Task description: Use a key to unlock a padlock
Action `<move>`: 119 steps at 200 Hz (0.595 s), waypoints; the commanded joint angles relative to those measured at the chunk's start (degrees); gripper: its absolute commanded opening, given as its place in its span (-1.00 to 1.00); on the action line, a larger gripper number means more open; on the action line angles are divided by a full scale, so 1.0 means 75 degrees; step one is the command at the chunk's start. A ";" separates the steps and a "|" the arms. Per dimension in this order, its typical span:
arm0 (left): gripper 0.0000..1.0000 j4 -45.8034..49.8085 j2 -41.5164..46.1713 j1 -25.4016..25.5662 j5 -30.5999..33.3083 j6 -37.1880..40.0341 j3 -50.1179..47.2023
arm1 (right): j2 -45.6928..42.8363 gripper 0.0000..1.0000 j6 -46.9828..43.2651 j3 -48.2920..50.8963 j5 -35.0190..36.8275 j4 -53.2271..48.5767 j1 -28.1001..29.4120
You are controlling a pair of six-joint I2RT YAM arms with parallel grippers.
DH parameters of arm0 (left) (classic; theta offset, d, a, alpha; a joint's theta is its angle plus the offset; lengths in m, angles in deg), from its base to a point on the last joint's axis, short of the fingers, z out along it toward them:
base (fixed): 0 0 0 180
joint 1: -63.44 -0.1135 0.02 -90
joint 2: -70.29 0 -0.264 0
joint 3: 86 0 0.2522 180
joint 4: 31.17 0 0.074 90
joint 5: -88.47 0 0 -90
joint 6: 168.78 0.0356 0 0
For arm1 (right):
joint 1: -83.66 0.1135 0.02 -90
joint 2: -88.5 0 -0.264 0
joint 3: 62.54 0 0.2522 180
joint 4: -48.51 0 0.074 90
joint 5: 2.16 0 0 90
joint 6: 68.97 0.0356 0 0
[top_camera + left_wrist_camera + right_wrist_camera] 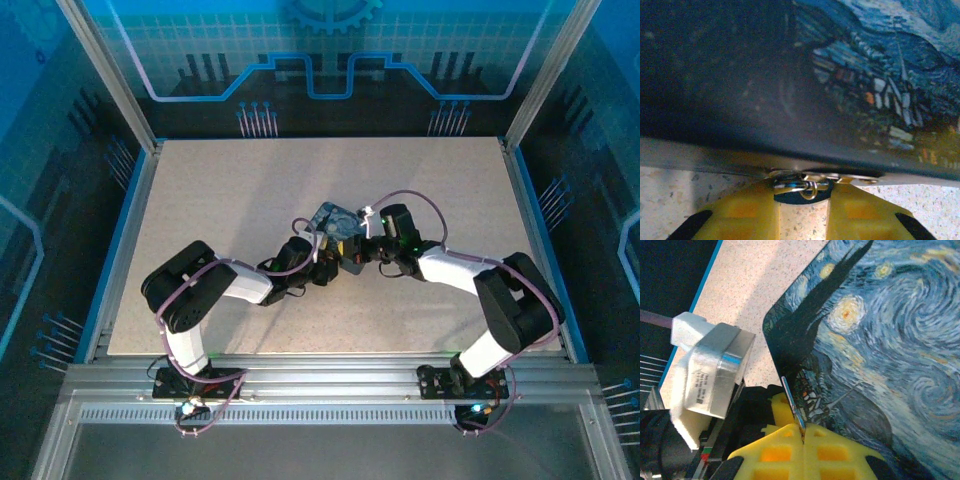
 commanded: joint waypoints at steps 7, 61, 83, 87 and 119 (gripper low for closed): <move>-0.62 0.0032 0.0392 0.0071 -0.0352 -0.0455 0.0066 | -0.0969 -0.99 -0.0579 -0.0143 0.0245 -0.0426 0.0071; -0.71 0.1536 0.1165 0.0062 -0.0977 -0.1508 0.0335 | -0.3052 -1.00 -0.1395 0.0831 0.1028 -0.1369 0.0220; -0.72 0.1982 0.1422 0.0063 -0.1187 -0.2044 0.0436 | -0.3815 -1.00 -0.1520 0.1491 0.1464 -0.1526 0.0540; -0.72 0.2058 0.1483 0.0064 -0.1205 -0.2128 0.0454 | -0.3920 -1.00 -0.1521 0.1602 0.1537 -0.1536 0.0612; -0.68 0.2234 0.1860 0.0069 -0.1324 -0.2748 0.0414 | -0.4517 -1.00 -0.1324 0.2527 0.2176 -0.1290 0.1226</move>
